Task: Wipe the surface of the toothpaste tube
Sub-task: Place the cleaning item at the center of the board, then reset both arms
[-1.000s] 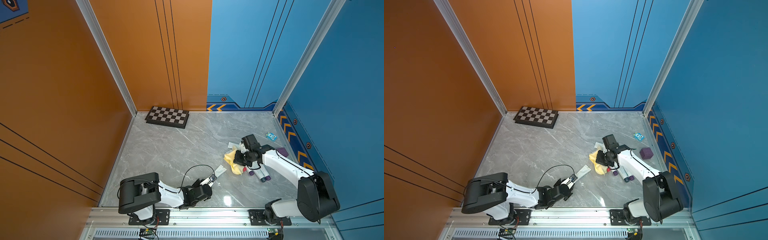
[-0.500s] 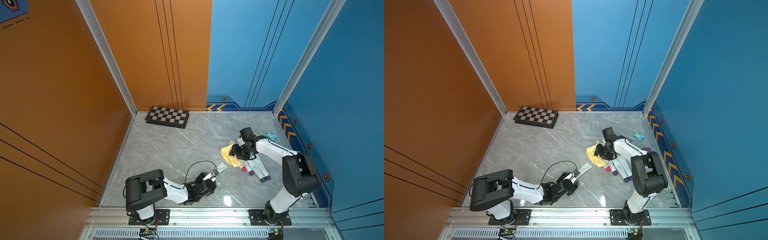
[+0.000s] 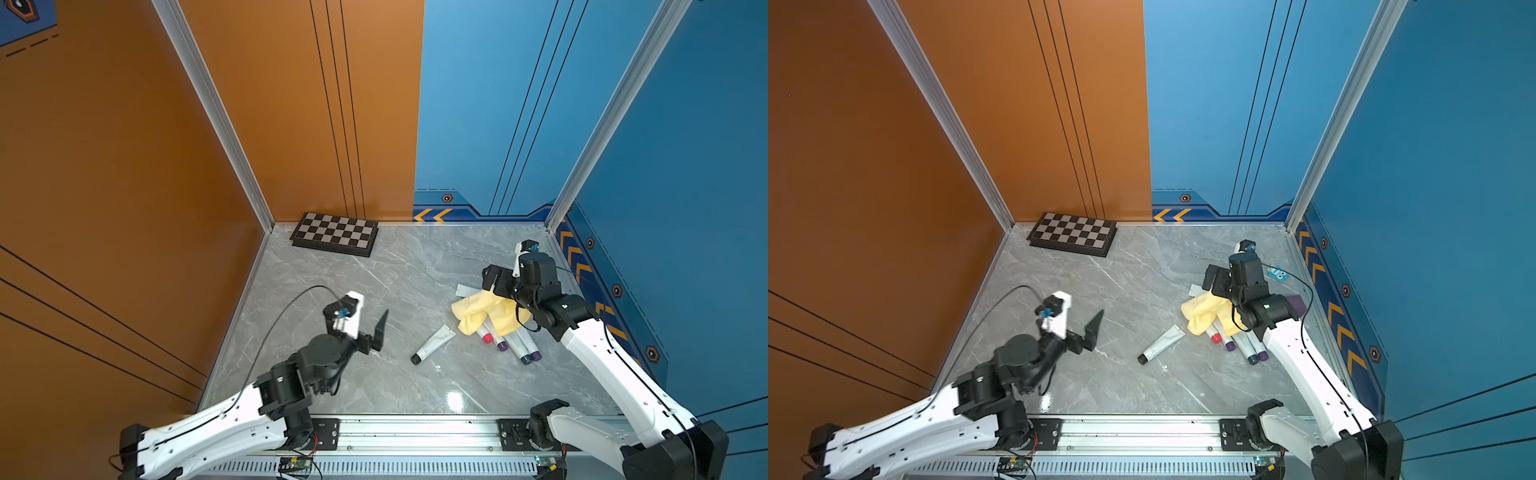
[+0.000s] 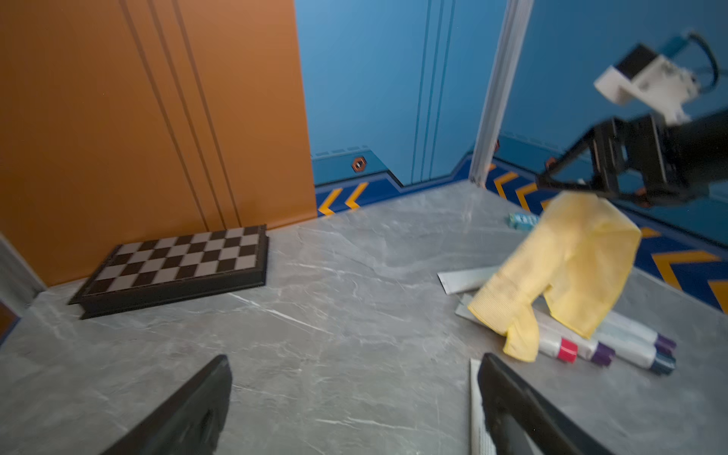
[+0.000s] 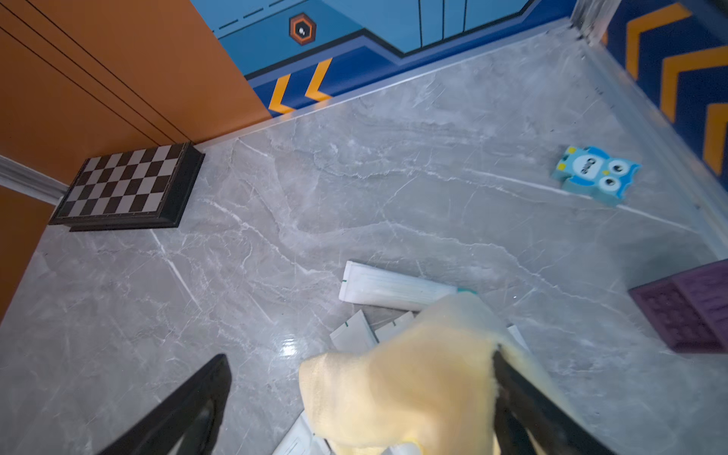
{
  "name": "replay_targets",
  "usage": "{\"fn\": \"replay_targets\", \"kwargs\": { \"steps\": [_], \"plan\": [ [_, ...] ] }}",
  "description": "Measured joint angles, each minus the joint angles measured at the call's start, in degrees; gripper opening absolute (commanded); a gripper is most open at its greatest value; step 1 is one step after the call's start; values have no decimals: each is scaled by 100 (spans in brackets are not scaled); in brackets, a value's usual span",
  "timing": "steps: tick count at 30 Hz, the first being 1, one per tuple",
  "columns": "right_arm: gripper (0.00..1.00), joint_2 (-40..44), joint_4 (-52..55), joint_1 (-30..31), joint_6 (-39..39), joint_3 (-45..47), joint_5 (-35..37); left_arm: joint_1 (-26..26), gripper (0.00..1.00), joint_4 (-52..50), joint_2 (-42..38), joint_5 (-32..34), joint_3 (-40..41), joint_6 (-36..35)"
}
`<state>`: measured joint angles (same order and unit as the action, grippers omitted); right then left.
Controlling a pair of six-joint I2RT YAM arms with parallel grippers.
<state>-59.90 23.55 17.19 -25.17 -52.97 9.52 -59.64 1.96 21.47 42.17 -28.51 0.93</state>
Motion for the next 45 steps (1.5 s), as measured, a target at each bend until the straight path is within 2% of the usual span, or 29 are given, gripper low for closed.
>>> {"fn": "replay_targets", "kwargs": {
  "steps": [2, 3, 4, 6, 8, 12, 14, 17, 21, 27, 31, 35, 38, 45],
  "plan": [
    [100, 229, -369, -142, 166, 520, 282, 129, 98, 636, -1513, 546, 717, -601],
    [100, 328, -562, -256, 240, 839, 389, 199, 98, 1016, -1930, 828, 1084, -914],
    [100, 391, -713, -348, 297, 1099, 463, 289, 99, 1222, -1980, 979, 1346, -1152],
    [100, 553, -1163, -564, 446, 1749, 664, 684, 98, 1453, -1408, 1021, 1829, -1513],
    [100, 697, -1641, -745, 588, 2310, 811, 1394, 98, 1464, -660, 807, 2175, -1611],
    [100, 802, -2778, -1163, 787, 3237, 1139, 3480, 98, 1770, 476, -319, 2634, -1294],
    [100, 695, -3392, -1338, 848, 3587, 1274, 4360, 98, 2170, 1207, -870, 2656, -1060],
    [100, 229, -4203, -1523, 883, 3845, 1329, 5152, 98, 2911, 2479, -1565, 2614, -776],
    [100, -682, -5335, -1615, 960, 3875, 1296, 5567, 98, 3842, 3982, -2267, 2413, -566],
    [100, -1779, -6688, -1735, 1268, 3807, 1023, 6107, 98, 4924, 5040, -3012, 2006, -107],
    [100, -2562, -7154, -1534, 1707, 3539, 704, 6063, 98, 5696, 5816, -3364, 1919, -37],
    [100, -2726, -7075, -1390, 1969, 3222, 396, 5954, 98, 5906, 6509, -3563, 1674, -46],
    [100, -2723, -7090, -1458, 2020, 3119, 306, 6052, 98, 6000, 6754, -3585, 1436, 50],
    [100, -2723, -7049, -1473, 2124, 3097, 48, 6227, 98, 6155, 6756, -3582, 1412, 260]
  ]
}}
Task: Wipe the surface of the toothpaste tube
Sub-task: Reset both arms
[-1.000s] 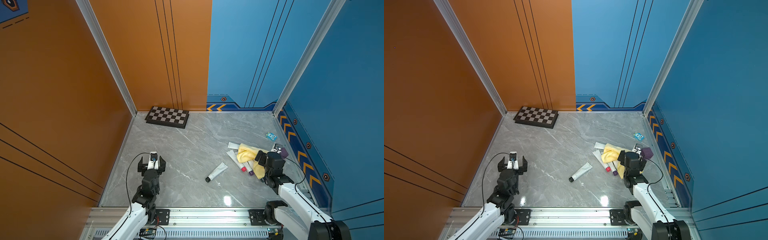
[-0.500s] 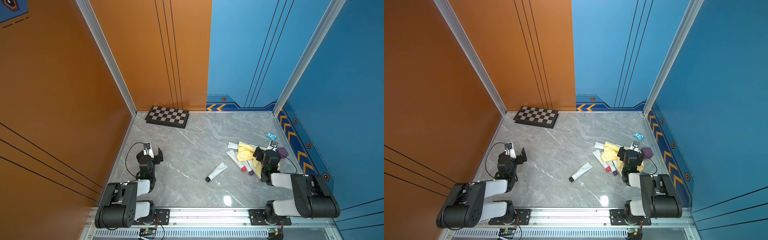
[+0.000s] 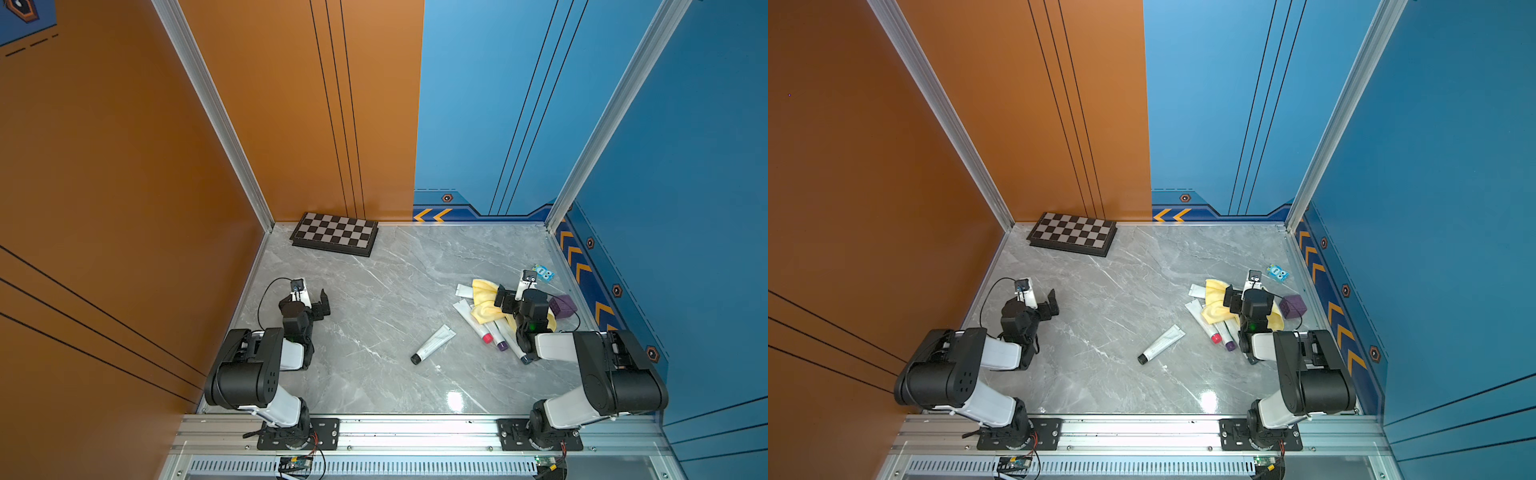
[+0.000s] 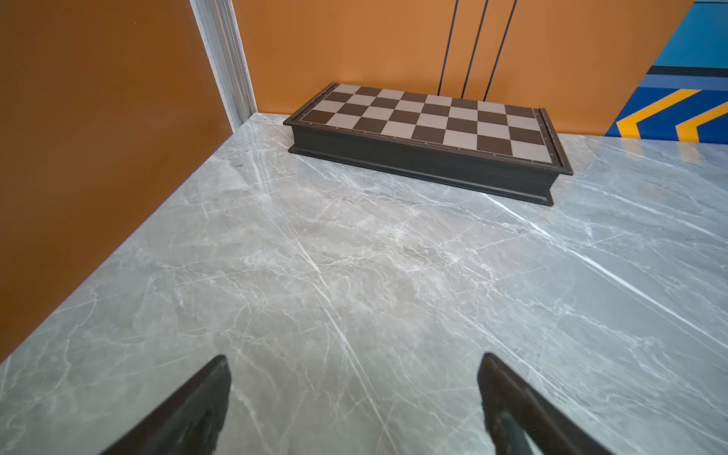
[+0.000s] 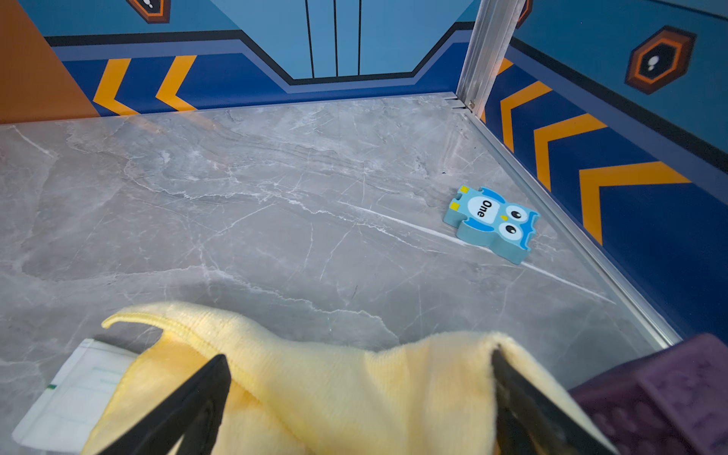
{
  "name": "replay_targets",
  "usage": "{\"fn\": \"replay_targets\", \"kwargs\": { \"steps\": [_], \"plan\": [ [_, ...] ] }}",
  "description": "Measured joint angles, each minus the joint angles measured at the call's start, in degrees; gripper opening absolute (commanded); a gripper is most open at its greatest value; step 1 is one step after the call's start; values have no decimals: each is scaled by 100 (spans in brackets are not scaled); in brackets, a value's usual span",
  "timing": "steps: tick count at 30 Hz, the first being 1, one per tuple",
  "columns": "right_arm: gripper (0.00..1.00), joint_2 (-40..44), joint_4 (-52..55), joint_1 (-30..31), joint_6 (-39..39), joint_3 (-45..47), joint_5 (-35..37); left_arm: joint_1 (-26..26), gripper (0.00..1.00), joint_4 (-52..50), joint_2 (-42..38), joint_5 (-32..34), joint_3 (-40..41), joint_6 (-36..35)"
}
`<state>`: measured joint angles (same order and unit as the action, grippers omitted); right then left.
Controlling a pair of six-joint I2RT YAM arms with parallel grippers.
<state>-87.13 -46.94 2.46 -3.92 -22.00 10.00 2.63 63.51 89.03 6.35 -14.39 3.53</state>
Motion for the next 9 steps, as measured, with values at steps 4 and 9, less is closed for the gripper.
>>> {"fn": "replay_targets", "kwargs": {
  "steps": [4, 9],
  "plan": [
    [100, 0, 2, 0, 13, -2, -48, 0, 98, 9, 0, 0, 0, 28],
    [100, 0, 33, -9, 13, -13, -105, 0, 98, 13, 0, 0, 0, 66]
  ]
}}
